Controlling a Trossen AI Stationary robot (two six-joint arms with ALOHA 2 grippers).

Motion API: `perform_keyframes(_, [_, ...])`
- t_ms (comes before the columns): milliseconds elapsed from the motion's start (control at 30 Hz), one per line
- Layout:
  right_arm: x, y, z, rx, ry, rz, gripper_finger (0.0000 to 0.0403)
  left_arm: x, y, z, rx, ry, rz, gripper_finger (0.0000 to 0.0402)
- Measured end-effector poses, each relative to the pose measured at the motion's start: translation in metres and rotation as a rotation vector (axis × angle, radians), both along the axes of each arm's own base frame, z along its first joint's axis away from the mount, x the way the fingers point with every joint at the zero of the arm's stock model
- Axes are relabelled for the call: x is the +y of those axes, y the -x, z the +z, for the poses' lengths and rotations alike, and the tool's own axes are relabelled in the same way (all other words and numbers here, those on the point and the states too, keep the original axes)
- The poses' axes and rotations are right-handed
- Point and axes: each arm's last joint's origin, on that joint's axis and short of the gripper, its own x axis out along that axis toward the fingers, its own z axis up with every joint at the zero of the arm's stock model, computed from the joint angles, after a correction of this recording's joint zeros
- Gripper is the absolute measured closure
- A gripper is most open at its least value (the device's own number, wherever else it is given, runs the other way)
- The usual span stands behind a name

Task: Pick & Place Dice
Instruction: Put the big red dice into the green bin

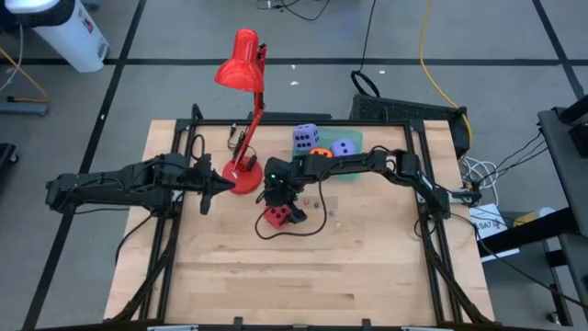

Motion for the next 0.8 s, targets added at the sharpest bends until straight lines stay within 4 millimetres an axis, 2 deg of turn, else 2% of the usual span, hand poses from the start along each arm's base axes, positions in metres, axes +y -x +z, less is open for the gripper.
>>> perform_keyframes(133, [0.000,0.001,-0.001,0.028,-0.008,-0.033,0.0003,0.000,0.000,0.000,0.001,0.001,-0.001,0.0378])
perform_keyframes(333, [-0.004,0.002,-0.001,0.110,0.018,-0.233,0.0003,0.000,0.000,0.000,-0.001,0.014,0.005,0.0378])
perform_keyframes(567, [-0.011,0.007,-0.005,0.219,-0.006,-0.389,0.0008,0.000,0.000,0.000,-0.001,0.015,0.005,0.0378])
perform_keyframes(667, [-0.010,0.012,-0.006,0.280,0.004,-0.396,0.0008,0.000,0.000,0.000,-0.001,0.015,0.005,0.0378])
perform_keyframes(800, [0.000,0.016,-0.007,0.304,0.056,-0.319,0.0009,0.000,0.000,0.000,-0.001,0.015,0.005,0.0378])
